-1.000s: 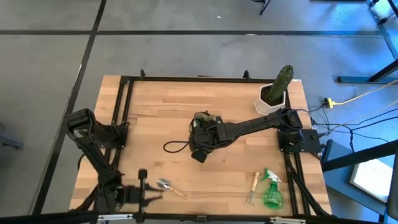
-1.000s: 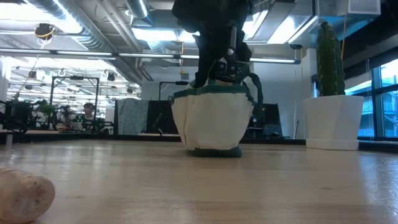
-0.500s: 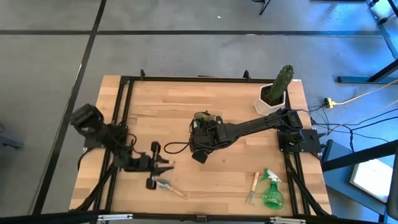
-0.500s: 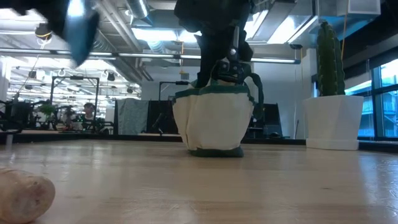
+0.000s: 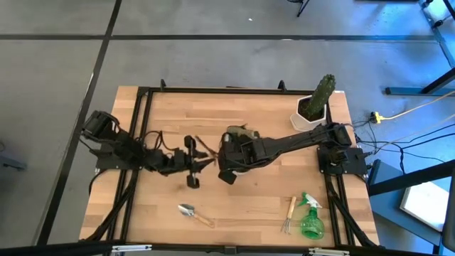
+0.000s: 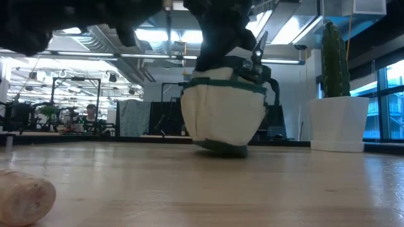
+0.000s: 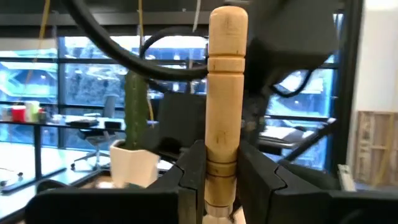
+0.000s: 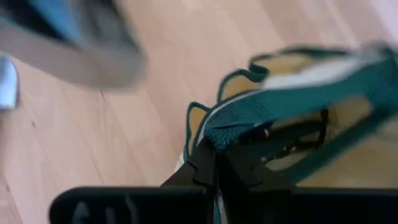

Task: Pick & Place Garden tools in Gardening bag
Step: Put the top brown trowel into the green gardening bag

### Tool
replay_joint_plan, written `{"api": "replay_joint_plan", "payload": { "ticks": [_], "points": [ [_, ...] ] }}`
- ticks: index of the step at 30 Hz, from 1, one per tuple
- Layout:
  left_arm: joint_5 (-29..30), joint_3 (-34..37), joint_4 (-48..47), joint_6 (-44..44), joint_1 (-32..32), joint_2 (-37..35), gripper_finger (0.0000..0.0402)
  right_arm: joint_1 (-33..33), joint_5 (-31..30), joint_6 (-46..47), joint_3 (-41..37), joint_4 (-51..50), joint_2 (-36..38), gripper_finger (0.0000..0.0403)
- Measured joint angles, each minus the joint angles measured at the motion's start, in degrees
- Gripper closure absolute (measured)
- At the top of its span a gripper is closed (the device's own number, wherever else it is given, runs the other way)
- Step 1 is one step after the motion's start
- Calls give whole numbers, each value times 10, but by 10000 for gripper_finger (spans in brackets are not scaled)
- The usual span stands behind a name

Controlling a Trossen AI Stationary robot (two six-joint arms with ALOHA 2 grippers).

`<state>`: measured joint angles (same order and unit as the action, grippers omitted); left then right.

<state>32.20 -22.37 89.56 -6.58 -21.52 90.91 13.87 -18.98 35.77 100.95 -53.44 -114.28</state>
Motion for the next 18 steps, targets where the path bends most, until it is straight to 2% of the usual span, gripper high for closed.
{"api": "replay_joint_plan", "payload": {
  "ticks": [8,18],
  "points": [
    [-41,-3,-12,33,48,7,345,0,-16,7,-4,0,4,393],
    [4,-3,0,39,53,35,345,-16,-5,26,-12,-3,0,393]
  ]
}}
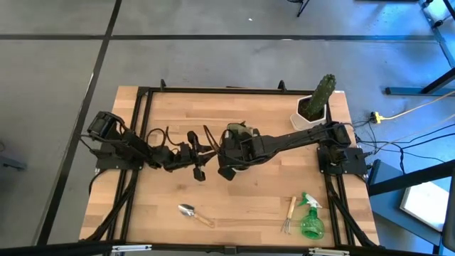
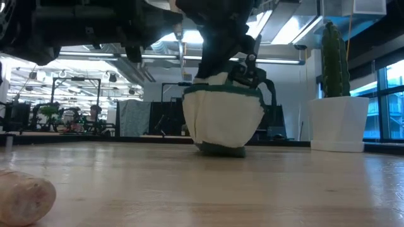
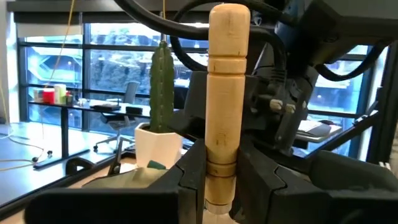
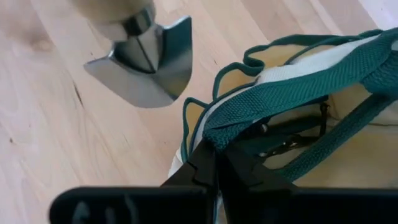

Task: Pick & Place Garden tools in Gardening bag
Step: Put the top brown trowel into the green gardening bag

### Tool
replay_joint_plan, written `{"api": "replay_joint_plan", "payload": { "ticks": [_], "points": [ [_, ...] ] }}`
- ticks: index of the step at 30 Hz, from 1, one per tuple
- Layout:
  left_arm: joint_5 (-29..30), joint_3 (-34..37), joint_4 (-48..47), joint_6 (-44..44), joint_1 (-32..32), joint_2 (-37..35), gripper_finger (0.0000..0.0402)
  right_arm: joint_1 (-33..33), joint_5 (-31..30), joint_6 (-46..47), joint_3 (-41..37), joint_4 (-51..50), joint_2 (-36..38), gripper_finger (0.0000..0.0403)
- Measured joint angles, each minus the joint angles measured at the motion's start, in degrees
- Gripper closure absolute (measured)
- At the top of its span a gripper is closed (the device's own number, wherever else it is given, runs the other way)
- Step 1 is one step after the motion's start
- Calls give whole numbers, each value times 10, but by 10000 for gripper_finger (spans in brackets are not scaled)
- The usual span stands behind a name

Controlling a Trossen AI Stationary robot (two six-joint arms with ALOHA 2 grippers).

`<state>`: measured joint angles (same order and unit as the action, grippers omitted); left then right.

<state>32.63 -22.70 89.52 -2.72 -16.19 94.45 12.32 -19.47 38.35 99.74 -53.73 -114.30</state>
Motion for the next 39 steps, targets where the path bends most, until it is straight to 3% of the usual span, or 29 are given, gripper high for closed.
{"api": "replay_joint_plan", "payload": {
  "ticks": [16,23,32,39],
  "points": [
    [22,-42,3,-3,31,46,345,-8,-14,22,-1,-38,-6,393],
    [46,-51,1,-17,37,47,345,-6,-4,5,0,-2,-9,393],
    [24,-67,1,8,55,80,345,-5,4,-2,0,-8,-9,393],
    [44,-66,3,-11,50,67,345,-5,3,0,0,-23,-9,393]
  ]
}}
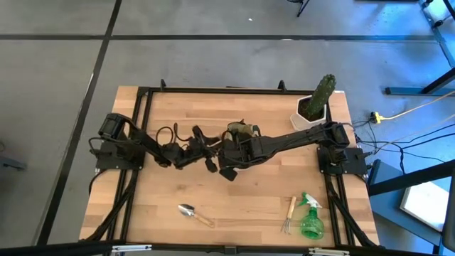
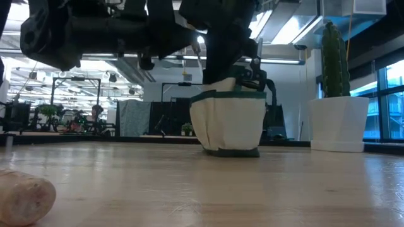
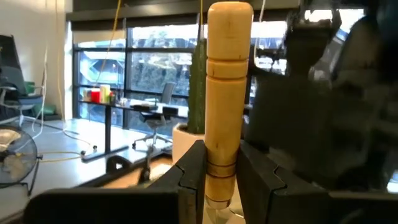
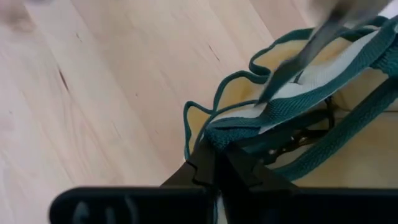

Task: Pick & Place Garden tools in Gardening bag
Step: Put the top brown trowel into the green gardening bag

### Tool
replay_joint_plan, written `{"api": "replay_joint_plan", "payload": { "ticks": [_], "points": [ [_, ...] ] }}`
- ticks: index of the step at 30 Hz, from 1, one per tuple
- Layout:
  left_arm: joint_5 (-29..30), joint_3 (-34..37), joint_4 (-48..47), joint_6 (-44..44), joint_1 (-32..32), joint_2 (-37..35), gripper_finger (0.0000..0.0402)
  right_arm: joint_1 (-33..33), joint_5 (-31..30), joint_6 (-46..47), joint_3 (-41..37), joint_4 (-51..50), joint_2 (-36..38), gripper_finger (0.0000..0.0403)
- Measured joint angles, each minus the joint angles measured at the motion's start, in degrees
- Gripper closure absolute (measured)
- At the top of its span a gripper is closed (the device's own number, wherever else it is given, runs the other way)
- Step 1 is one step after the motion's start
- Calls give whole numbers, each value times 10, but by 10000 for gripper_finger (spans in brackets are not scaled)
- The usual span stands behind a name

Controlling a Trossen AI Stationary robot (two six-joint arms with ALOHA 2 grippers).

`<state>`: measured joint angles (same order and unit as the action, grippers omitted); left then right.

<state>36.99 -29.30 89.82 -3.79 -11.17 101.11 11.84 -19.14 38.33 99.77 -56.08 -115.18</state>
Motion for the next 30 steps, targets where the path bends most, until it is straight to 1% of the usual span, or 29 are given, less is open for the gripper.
{"api": "replay_joint_plan", "payload": {
  "ticks": [9,18,25,30],
  "points": [
    [-8,0,-1,-14,0,-22,345,0,-2,1,0,-6,0,393],
    [15,1,-1,-29,-25,-22,345,0,-2,2,0,-22,1,393],
    [13,1,-1,-23,-34,-22,345,0,-3,3,0,-29,1,393],
    [2,1,0,0,-34,-15,345,0,-3,4,0,-33,1,393]
  ]
}}
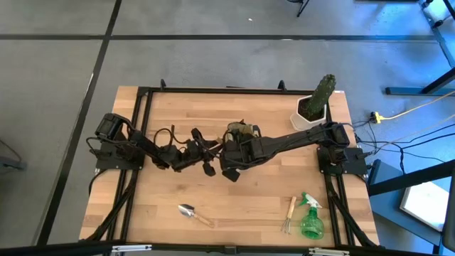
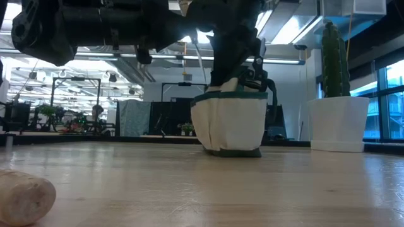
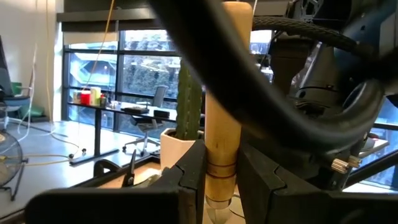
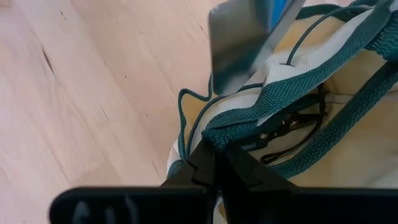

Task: Pick & Place Garden tools in Gardening bag
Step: Put the top brown trowel into the green gardening bag

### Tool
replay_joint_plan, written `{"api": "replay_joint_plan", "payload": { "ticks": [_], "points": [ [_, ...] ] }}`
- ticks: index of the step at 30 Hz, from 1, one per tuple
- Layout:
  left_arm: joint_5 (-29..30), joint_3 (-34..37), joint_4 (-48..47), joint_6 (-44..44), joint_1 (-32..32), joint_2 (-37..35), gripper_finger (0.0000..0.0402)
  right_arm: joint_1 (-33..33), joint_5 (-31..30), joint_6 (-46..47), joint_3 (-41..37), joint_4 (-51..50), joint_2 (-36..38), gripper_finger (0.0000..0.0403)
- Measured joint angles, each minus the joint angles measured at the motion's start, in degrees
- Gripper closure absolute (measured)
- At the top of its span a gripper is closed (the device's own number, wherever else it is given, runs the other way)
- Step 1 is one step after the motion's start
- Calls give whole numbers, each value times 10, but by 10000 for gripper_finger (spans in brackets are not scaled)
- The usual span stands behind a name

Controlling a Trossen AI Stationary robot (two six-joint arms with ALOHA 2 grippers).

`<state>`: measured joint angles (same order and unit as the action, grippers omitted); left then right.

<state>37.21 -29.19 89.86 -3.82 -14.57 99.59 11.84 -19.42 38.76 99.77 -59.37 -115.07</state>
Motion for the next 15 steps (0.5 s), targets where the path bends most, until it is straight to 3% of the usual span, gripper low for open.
{"api": "replay_joint_plan", "payload": {
  "ticks": [15],
  "points": [
    [-17,2,-8,30,-7,28,345,0,-16,1,0,8,6,396]
  ]
}}
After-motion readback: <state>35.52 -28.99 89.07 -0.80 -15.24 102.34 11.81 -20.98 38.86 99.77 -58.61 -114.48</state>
